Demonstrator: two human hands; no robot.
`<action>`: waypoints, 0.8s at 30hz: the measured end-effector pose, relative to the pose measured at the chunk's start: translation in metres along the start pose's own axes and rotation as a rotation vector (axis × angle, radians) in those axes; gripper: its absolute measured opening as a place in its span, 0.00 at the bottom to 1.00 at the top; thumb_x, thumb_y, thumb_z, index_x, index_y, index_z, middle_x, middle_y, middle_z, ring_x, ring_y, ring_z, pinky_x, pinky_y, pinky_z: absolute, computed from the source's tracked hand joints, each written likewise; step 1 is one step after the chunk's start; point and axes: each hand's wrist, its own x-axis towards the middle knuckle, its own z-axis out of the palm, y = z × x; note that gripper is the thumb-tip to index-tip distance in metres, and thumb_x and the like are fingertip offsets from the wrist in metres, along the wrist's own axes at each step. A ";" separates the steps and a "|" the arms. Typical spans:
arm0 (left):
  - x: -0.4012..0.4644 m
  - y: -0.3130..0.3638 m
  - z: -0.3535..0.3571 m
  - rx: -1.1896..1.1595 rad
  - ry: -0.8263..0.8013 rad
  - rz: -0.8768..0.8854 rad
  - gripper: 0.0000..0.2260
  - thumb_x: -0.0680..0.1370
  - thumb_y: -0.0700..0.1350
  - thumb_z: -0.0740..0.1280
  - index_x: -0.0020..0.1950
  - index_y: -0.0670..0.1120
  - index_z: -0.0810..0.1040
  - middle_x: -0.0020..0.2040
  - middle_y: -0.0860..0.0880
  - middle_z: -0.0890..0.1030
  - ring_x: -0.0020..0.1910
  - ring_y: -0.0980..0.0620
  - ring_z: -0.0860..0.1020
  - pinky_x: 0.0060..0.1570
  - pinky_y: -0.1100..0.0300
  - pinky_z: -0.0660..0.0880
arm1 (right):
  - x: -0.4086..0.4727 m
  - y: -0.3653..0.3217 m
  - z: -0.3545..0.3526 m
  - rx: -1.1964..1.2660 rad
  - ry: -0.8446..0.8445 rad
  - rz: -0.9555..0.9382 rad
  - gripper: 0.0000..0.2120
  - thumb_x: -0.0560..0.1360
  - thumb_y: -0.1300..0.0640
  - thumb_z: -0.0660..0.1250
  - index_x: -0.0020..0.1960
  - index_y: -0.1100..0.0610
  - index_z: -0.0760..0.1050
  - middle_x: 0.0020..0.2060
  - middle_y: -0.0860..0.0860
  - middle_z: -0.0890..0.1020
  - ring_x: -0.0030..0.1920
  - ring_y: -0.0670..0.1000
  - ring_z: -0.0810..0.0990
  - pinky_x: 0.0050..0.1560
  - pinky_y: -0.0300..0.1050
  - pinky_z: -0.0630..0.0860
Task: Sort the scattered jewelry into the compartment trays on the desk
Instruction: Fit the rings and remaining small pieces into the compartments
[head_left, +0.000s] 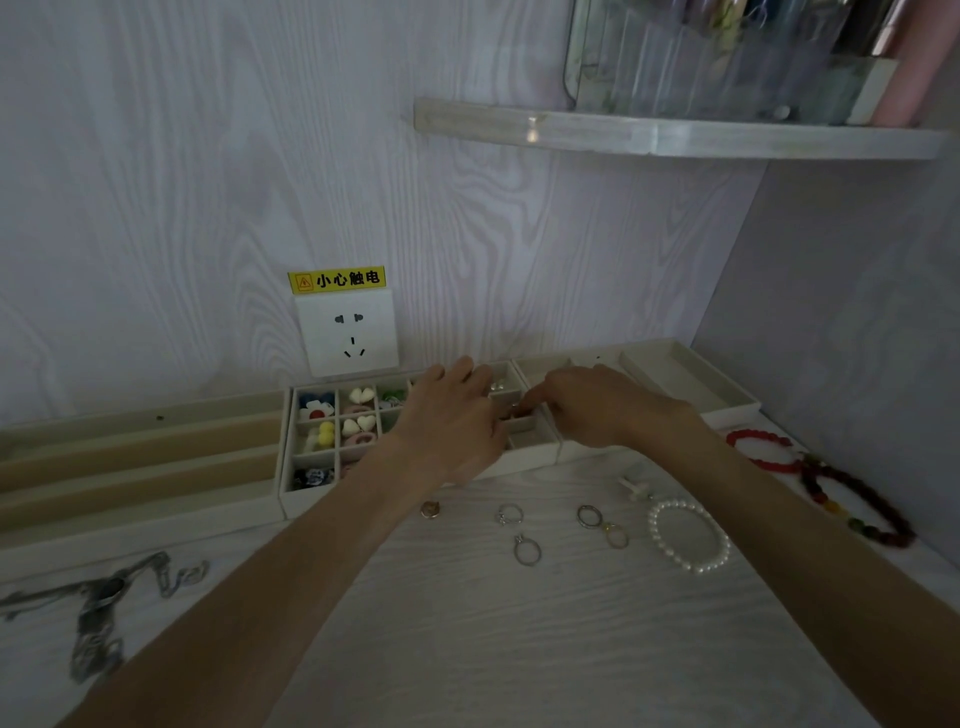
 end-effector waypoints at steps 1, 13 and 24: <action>0.000 0.000 0.000 0.001 -0.001 -0.002 0.16 0.81 0.50 0.51 0.61 0.49 0.74 0.56 0.48 0.71 0.58 0.48 0.66 0.50 0.55 0.61 | 0.000 0.000 0.000 0.000 0.001 -0.001 0.24 0.79 0.64 0.52 0.67 0.41 0.69 0.60 0.52 0.76 0.60 0.54 0.73 0.49 0.43 0.60; 0.002 -0.002 -0.002 0.014 -0.046 0.002 0.18 0.81 0.51 0.49 0.67 0.52 0.71 0.58 0.47 0.71 0.59 0.48 0.66 0.52 0.54 0.62 | -0.001 -0.001 -0.002 -0.008 -0.006 -0.013 0.23 0.80 0.62 0.52 0.67 0.40 0.69 0.57 0.52 0.77 0.55 0.53 0.75 0.47 0.42 0.60; -0.036 -0.003 -0.021 -0.354 0.088 -0.093 0.18 0.78 0.46 0.59 0.69 0.53 0.70 0.54 0.52 0.73 0.56 0.52 0.70 0.52 0.57 0.70 | -0.061 0.017 -0.032 0.267 0.078 -0.049 0.08 0.76 0.54 0.66 0.53 0.45 0.78 0.39 0.40 0.73 0.37 0.39 0.71 0.41 0.36 0.69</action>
